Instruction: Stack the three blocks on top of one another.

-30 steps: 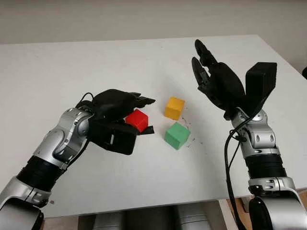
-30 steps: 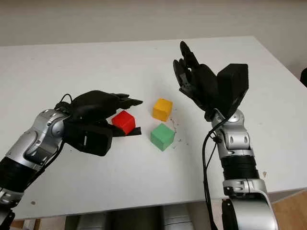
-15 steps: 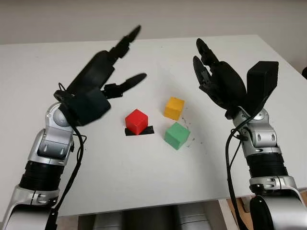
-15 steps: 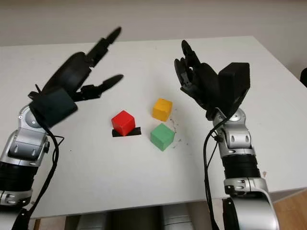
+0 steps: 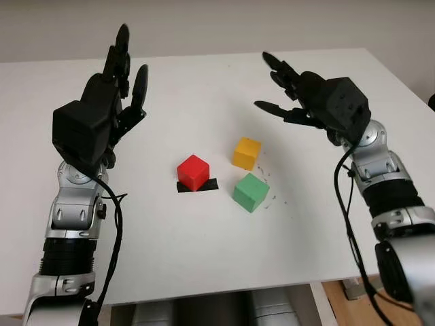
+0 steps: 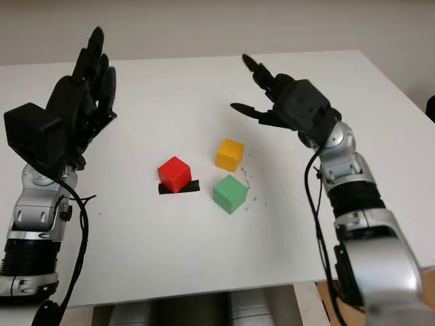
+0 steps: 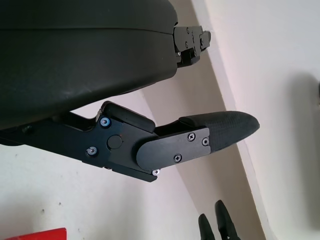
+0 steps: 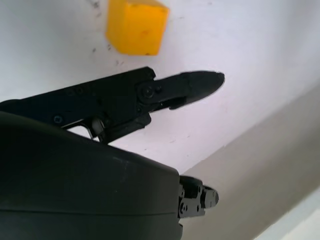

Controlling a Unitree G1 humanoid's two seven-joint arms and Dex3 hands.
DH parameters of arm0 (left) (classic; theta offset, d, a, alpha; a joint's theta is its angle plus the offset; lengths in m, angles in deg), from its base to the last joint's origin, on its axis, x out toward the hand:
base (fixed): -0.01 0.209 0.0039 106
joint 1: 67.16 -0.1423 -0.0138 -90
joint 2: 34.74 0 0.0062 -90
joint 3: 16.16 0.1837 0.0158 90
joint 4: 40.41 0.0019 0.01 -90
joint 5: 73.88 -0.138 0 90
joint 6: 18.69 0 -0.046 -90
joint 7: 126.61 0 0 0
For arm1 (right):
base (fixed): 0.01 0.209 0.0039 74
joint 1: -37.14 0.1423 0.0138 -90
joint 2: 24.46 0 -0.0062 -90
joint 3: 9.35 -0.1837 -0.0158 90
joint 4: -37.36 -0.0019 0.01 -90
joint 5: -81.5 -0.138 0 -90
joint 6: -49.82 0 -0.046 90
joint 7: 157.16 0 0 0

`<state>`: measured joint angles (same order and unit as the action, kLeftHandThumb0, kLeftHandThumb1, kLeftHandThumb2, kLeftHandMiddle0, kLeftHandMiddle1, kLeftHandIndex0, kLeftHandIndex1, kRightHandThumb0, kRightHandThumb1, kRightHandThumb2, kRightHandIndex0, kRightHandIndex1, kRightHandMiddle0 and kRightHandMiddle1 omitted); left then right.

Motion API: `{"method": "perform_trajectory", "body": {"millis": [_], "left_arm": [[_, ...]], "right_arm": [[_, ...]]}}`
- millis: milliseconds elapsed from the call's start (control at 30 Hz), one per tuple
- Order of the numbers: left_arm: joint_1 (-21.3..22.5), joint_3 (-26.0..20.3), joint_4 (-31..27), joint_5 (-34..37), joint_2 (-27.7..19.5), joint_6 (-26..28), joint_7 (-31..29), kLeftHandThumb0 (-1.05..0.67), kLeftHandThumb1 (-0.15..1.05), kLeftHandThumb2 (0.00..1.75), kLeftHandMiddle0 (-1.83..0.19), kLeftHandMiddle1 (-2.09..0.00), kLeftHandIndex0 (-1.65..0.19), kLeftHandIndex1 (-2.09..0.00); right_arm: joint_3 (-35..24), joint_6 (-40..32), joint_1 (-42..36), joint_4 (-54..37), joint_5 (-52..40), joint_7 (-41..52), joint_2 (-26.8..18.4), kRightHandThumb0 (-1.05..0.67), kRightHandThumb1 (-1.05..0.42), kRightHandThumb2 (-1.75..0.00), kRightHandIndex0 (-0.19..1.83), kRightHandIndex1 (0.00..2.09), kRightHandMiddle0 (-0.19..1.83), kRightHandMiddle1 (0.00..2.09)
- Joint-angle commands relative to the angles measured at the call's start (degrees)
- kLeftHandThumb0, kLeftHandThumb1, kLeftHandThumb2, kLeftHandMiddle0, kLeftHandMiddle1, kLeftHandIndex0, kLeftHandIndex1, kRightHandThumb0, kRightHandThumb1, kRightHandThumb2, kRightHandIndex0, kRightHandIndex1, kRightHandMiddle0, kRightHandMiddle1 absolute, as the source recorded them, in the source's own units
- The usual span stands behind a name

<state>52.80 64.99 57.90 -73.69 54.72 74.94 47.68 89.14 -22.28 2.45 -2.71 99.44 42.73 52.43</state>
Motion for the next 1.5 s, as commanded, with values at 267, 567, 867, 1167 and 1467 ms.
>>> {"method": "perform_trajectory", "body": {"millis": [267, 567, 867, 1167, 1467], "left_arm": [[1.25, -1.22, 7.50, 1.36, -0.03, -0.14, 1.37, -0.78, 1.05, 0.67, 0.19, 0.00, 0.19, 0.00], [2.11, -0.50, 10.75, -0.04, -0.85, -0.79, 2.20, -0.79, 1.05, 0.67, 0.19, 0.00, 0.19, 0.00], [2.18, -0.17, 11.02, -0.60, -0.95, -1.03, 2.26, -0.82, 1.05, 0.66, 0.19, 0.00, 0.19, 0.00], [1.92, -0.08, 10.84, -0.70, -0.96, -1.53, 1.88, -0.79, 1.05, 0.64, 0.19, 0.00, 0.19, 0.00], [1.51, 0.20, 10.14, -1.96, -0.87, -1.57, 3.09, -0.83, 1.05, 0.69, 0.19, 0.00, 0.19, 0.00]], "right_arm": [[12.63, 17.44, 9.53, 11.07, 18.01, -11.34, -5.34, -0.38, -0.83, -0.04, 0.23, 0.13, 0.28, 0.14], [22.15, 25.78, 14.13, 14.44, 31.99, -26.36, -8.55, -0.42, -0.78, -0.05, 0.43, 0.19, 0.42, 0.17], [28.87, 27.08, 16.66, 16.08, 40.04, -33.87, -9.10, -0.46, -0.80, -0.06, 0.36, 0.14, 0.41, 0.12], [28.99, 28.78, 15.23, 18.19, 37.71, -35.87, -6.67, -0.40, -0.80, -0.05, 0.38, 0.14, 0.46, 0.12], [31.62, 28.29, 14.88, 18.70, 39.60, -40.28, -5.30, -0.46, -0.80, -0.06, 0.42, 0.15, 0.53, 0.14]]}}
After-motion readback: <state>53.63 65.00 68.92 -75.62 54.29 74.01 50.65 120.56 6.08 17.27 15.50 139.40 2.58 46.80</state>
